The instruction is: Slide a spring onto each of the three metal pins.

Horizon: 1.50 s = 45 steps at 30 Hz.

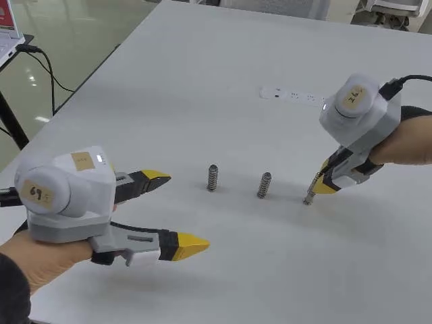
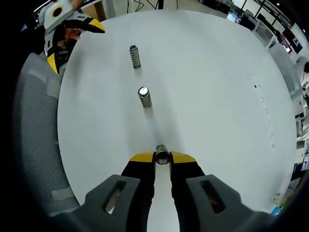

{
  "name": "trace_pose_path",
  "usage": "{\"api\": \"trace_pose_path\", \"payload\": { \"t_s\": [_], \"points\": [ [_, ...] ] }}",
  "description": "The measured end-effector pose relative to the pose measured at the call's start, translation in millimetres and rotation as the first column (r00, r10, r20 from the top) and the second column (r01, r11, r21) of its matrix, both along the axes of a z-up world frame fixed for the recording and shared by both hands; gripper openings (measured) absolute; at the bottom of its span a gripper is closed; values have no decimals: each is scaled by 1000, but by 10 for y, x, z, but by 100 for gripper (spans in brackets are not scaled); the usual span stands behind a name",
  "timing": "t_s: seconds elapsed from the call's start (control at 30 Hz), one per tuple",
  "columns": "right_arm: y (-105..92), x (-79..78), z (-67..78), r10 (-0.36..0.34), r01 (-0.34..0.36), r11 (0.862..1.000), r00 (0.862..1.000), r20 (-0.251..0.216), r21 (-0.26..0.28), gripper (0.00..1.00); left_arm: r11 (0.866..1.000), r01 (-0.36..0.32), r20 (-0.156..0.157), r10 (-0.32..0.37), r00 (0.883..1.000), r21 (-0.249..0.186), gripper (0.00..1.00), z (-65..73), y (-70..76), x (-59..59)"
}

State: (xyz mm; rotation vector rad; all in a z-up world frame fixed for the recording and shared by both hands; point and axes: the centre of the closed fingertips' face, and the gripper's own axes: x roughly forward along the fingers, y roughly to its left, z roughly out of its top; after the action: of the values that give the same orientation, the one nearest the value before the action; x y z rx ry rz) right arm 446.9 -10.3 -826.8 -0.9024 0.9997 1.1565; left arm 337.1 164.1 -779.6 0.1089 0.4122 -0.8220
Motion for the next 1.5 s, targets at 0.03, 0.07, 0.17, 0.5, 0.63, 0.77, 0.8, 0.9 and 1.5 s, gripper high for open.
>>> {"api": "trace_pose_path", "payload": {
  "t_s": [0.03,0.07,0.17,0.5,0.63,0.77,0.8,0.9,1.5],
  "points": [
    [-2,-2,-10,-2,2,1000,1000,-2,-1,13,1000,0,0,0,1000,0,74,0,0,0],
    [-6,-2,-23,-5,5,1000,1000,-4,-1,13,1000,0,-1,0,1000,1,74,-2,1,1],
    [-11,0,-48,-13,13,1000,1000,-7,-1,13,1000,0,-1,0,1000,2,74,-3,3,2],
    [-1,20,-133,-27,27,1000,1000,-9,-2,13,1000,-1,-4,1,1000,4,74,-7,9,11],
    [-3,20,-156,-31,31,1000,999,-12,-2,13,1000,-2,-4,2,1000,4,74,-12,12,12],
    [0,17,-178,-36,36,999,999,-14,1,13,1000,-3,-7,3,1000,2,73,-20,15,10],
    [3,18,-177,-40,40,999,999,-15,4,13,1000,-3,-7,3,1000,3,73,-25,18,9],
    [3,19,-181,-41,41,999,999,-16,4,13,1000,-3,-9,3,1000,2,73,-28,16,7],
    [11,39,-202,-62,62,997,998,-4,42,26,1000,1,-8,-1,1000,1,74,-31,-2,20]
  ]
}}
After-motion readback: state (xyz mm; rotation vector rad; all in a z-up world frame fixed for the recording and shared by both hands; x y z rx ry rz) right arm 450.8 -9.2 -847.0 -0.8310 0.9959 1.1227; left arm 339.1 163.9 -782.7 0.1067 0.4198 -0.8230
